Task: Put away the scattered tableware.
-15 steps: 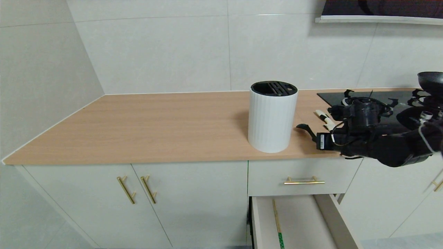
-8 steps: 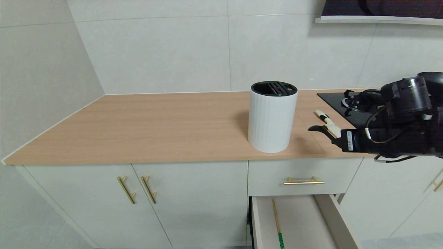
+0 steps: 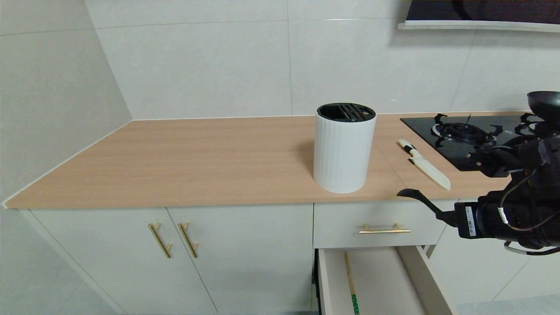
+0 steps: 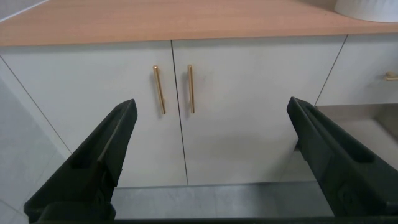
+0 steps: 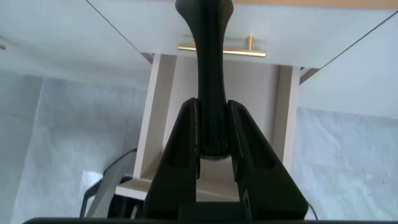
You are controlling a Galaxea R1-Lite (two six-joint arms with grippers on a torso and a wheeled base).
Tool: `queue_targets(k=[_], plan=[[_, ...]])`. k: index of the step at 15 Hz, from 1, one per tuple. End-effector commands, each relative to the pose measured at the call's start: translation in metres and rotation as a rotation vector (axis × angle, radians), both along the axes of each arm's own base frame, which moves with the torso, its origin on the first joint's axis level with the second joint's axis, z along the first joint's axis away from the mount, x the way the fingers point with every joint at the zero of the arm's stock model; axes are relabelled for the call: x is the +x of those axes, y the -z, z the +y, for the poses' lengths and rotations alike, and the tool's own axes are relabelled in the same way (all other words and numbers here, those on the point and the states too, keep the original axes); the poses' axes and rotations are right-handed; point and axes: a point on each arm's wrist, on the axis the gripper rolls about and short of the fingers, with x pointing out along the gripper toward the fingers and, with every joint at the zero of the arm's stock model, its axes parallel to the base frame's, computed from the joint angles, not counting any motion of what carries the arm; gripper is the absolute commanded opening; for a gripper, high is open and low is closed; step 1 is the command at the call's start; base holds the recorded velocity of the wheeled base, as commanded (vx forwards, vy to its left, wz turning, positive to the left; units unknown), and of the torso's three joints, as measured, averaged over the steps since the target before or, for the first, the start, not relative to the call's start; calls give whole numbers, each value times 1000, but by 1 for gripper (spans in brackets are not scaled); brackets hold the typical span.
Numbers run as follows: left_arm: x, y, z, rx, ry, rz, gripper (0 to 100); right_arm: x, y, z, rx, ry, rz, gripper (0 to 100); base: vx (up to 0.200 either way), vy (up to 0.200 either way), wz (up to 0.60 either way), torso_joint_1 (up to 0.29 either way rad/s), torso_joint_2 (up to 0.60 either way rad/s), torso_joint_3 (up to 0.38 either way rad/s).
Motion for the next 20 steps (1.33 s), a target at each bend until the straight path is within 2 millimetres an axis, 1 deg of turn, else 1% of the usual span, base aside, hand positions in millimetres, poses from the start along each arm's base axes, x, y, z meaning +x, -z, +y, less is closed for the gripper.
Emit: queue_targets(k=[1,7,9,14,20], plan=[[0,0,0,0,0,1,100,-1,6,1,-8,-8,21,0,0,0,0,0,0,0],[0,0,0,0,0,1,100,2,15,8,-22,-32,55,0,0,0,0,-15,37,21],[0,0,0,0,0,1,100,6,22,12,-31,-42,84,0,0,0,0,-168,398,222],[0,0,0,0,1,1,100,11,30,15,-43,-46,112,0,0,0,0,-198,485,279],[0,0,0,0,0,1,100,14,34,17,-29,-48,62,0,0,0,0,-180,478,293]])
